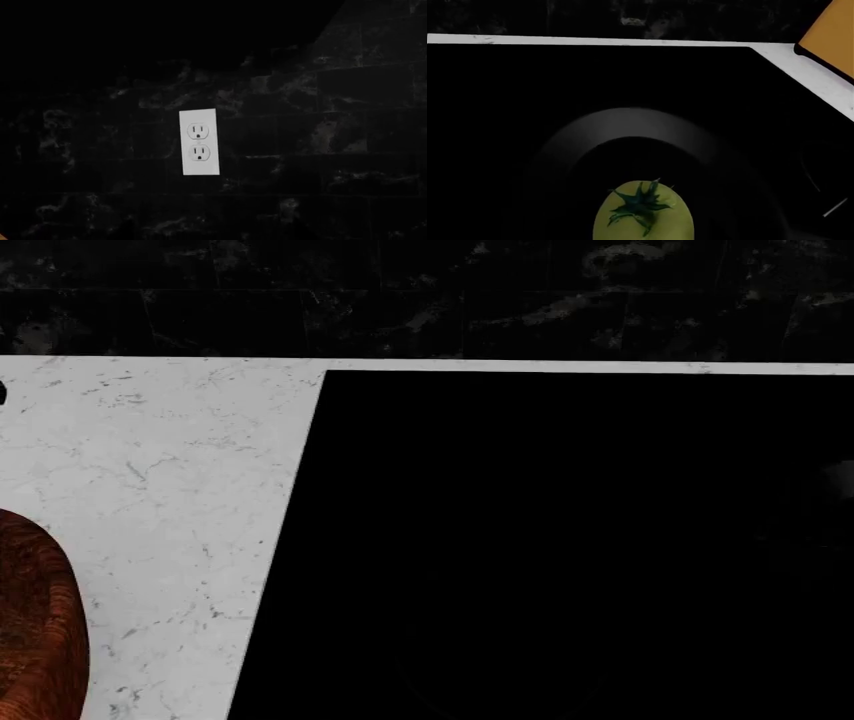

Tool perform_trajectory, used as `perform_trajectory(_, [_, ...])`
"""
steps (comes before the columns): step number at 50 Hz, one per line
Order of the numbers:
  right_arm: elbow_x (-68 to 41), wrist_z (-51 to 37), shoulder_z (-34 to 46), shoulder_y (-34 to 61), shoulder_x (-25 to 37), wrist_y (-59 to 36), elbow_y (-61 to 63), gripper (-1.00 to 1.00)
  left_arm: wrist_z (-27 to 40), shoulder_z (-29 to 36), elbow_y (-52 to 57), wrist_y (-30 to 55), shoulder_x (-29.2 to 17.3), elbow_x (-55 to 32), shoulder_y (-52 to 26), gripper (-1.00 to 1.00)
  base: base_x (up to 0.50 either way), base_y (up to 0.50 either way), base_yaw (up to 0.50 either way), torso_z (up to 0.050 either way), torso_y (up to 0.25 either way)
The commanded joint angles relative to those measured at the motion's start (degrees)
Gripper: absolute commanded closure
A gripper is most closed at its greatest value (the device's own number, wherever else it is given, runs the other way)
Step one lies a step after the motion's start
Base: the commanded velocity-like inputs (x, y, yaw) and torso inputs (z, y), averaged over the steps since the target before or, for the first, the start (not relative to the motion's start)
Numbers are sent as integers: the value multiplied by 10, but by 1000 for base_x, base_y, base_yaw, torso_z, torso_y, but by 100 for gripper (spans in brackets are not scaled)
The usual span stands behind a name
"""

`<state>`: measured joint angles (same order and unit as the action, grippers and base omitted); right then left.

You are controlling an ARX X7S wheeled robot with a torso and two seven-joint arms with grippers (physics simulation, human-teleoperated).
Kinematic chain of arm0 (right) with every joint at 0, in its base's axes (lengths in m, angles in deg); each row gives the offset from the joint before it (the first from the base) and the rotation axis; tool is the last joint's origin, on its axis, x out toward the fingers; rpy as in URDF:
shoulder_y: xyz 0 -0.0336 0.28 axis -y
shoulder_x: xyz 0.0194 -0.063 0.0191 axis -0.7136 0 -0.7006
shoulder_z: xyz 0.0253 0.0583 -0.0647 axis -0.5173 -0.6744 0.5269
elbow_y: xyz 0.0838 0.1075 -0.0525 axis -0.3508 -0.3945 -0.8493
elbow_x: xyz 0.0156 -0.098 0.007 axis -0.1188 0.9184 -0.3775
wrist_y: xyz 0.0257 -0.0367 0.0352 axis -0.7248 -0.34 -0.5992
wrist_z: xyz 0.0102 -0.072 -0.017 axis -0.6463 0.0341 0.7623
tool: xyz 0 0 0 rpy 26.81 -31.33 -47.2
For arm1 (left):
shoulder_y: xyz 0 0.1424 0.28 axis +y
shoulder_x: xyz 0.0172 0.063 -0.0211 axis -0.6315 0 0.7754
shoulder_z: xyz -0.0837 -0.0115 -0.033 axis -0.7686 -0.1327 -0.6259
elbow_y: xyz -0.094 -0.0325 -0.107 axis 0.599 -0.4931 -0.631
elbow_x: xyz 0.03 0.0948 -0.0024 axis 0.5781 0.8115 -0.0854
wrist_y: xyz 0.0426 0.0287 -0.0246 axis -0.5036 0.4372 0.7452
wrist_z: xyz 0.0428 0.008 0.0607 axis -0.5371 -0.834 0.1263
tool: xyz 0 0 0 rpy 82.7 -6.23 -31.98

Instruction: Pick the tomato from the pan and place it in the bowl.

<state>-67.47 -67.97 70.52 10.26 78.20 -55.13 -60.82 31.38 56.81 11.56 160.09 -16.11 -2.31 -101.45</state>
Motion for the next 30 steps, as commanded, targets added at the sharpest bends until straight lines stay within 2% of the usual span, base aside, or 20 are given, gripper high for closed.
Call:
perform_trajectory(1, [15,13,-5,-8,-14,46,-52,-100,-10,-7,-50,-35,13,12,4,-100,0,0,0,0,0])
perform_trajectory(30, [25,18,0,-7,-18,63,-81,-100,-2,-8,-50,-35,8,1,7,-100,0,0,0,0,0])
